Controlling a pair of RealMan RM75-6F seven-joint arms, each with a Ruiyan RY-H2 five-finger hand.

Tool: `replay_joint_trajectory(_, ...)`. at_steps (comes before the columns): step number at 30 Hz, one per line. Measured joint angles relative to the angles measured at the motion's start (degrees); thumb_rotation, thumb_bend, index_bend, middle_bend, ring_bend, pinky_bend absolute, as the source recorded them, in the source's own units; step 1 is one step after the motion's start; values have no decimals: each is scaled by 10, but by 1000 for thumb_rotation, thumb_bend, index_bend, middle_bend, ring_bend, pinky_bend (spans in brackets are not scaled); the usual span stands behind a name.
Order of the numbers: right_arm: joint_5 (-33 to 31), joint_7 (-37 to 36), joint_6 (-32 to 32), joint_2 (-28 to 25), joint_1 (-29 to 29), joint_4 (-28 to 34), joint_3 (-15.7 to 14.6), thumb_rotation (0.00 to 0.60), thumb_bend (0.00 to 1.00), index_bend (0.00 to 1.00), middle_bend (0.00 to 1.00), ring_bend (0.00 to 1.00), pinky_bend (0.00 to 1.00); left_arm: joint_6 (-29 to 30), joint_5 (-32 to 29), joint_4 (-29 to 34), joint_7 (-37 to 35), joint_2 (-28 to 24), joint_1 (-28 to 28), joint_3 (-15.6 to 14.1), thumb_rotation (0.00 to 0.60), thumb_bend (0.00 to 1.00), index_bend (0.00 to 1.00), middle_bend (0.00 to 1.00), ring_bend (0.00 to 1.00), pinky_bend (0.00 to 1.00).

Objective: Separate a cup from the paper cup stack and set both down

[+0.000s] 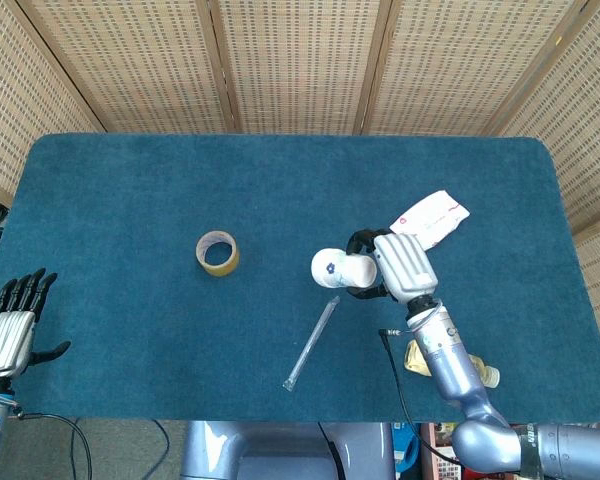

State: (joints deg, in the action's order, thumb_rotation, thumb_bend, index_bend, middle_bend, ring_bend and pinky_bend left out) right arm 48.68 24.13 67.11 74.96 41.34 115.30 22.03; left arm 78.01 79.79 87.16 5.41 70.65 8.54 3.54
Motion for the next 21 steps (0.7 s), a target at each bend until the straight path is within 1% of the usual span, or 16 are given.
replay_joint_trajectory(7, -63, -67, -31, 14, 31, 10, 49, 600, 192, 723, 601, 475, 678, -12, 1, -8, -40, 10, 9, 3, 600, 182, 0, 0, 0, 0)
replay_joint_trajectory(10, -86, -72, -40, 11, 50, 18, 66, 600, 192, 723, 601, 476, 678, -21, 3, -10, -62, 13, 15, 6, 600, 183, 0, 0, 0, 0)
replay_joint_trajectory(14, -101, -61, -31, 9, 70, 23, 76, 600, 192, 723, 603, 477, 678, -26, 7, -7, -94, 14, 25, 14, 600, 182, 0, 0, 0, 0)
replay_joint_trajectory(17, -119, -60, -24, 9, 80, 26, 86, 600, 193, 723, 604, 478, 678, -31, 12, -3, -138, 16, 37, 25, 600, 182, 0, 0, 0, 0)
replay_joint_trajectory(21, -159, -87, -23, 9, 91, 34, 110, 600, 199, 723, 606, 479, 678, -41, 25, -1, -203, 25, 64, 44, 600, 183, 0, 0, 0, 0)
